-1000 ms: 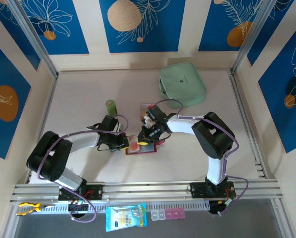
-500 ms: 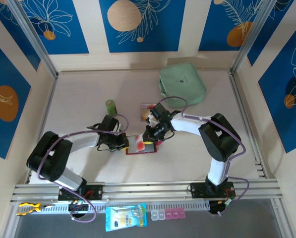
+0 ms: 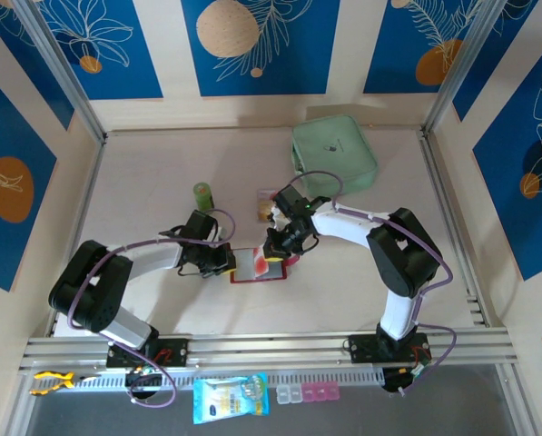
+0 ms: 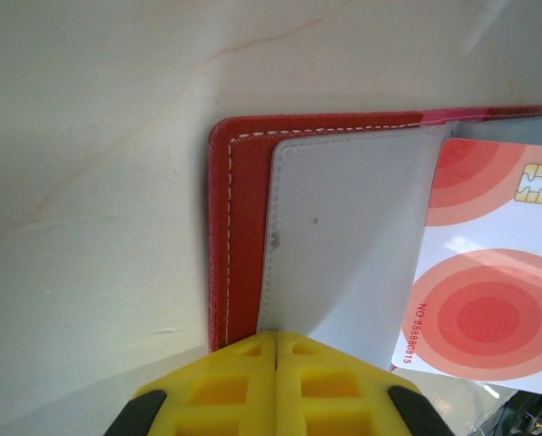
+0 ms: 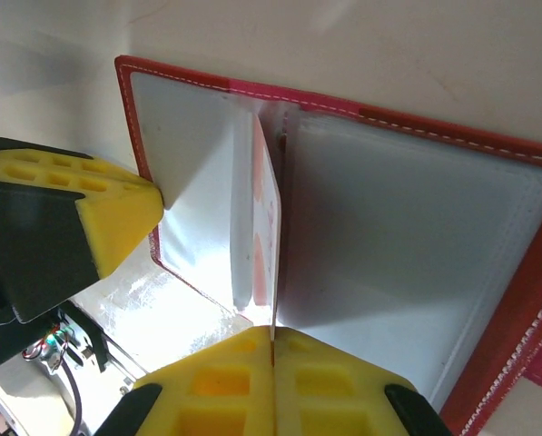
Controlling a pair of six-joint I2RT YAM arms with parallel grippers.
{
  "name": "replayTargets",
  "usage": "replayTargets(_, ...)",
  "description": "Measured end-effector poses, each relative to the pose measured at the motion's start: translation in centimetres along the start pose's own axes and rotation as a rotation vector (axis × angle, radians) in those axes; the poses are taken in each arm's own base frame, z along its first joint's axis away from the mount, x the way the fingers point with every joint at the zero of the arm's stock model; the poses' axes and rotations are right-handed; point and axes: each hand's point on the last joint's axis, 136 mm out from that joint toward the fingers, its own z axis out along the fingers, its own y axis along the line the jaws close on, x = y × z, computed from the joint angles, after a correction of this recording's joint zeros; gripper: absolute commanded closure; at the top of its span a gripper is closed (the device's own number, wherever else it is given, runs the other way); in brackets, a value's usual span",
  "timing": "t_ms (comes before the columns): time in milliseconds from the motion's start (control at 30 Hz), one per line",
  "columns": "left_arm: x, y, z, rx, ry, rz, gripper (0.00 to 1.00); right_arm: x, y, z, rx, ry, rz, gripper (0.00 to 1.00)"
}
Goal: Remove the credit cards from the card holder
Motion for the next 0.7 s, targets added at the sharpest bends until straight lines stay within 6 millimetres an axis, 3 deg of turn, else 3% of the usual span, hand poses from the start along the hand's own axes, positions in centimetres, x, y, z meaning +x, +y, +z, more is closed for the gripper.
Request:
replayTargets(233,-0.1,-0.1,0.1,-0.001,0.003,-0.001,0.99,0.1,0.8,0.0,0.027,-0.005,-0.028,0.93)
replayTargets(700,-0.2,-1.6,1.1,0.02,0.03,0.029,0.99,0.4,0.4,0.4,0.045,0.009,-0.022,0.93)
